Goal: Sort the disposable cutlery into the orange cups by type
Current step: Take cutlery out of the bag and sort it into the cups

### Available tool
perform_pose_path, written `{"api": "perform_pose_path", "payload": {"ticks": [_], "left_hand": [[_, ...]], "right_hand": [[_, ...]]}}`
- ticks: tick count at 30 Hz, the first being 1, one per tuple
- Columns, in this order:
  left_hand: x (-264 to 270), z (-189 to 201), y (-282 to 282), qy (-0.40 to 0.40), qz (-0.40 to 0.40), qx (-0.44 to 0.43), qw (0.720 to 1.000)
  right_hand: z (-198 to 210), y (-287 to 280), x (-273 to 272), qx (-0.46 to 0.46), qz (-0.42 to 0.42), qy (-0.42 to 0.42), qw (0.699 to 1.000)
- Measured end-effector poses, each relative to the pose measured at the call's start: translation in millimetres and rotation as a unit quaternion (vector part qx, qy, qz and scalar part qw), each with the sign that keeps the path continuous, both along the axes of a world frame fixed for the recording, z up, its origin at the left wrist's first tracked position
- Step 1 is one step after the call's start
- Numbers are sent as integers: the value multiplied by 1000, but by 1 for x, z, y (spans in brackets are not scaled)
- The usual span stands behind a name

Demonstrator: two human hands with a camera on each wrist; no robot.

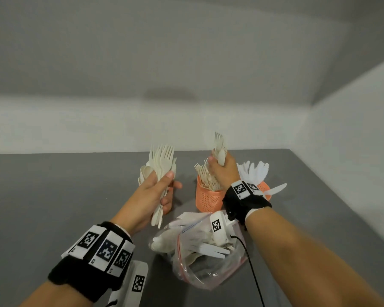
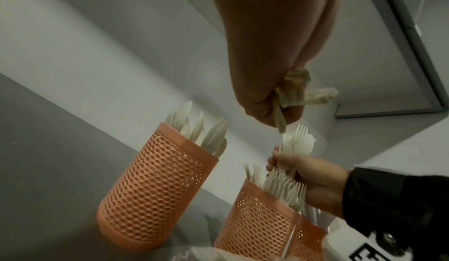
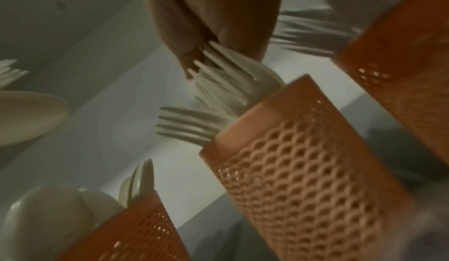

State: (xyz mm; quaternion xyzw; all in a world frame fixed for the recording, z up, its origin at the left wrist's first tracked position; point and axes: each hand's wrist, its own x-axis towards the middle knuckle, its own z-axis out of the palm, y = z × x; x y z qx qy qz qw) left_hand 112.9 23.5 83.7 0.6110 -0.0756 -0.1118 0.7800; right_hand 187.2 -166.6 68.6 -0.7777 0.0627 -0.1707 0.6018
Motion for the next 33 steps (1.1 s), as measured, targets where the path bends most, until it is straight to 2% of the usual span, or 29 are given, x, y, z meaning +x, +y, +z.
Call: {"api": "perform_pose_path", "payload": {"ticks": [4,7,9,12,14,16,18,19,22,24,28,33], "left_hand": [[7,-1,1,5,-26,-17,999],[10,-1,-5,13,-58,-28,998],[10,-1,-10,25,-80,-32,996],[13,0,-14,46,-94,-57,993],[16,-1,-16,59,-98,-70,991],[16,-2,-21,58,-100,-71,991],[14,-1,-29,40,-88,-49,994],[13,-2,-33,31,-78,-36,996],[12,-7,-42,2,-65,8,998],[12,-8,-46,-37,-58,69,995],[5,-4,-51,-124,-44,182,975],[-2,-1,-52,-100,-61,241,963]], "right_hand": [[-10,-2,-2,13,20,112,993],[-6,-1,-9,-69,17,166,984],[-3,-2,-11,-74,51,183,979],[5,-6,-13,46,101,169,979],[16,-9,-15,4,48,128,991],[30,-7,-22,-86,-10,16,996],[43,0,-32,-135,-29,-91,986],[48,4,-37,-135,-17,-105,985],[50,16,-56,-148,78,-50,985],[46,25,-66,-178,110,-9,978],[38,31,-70,-205,106,24,973],[35,27,-68,-149,126,83,977]]}}
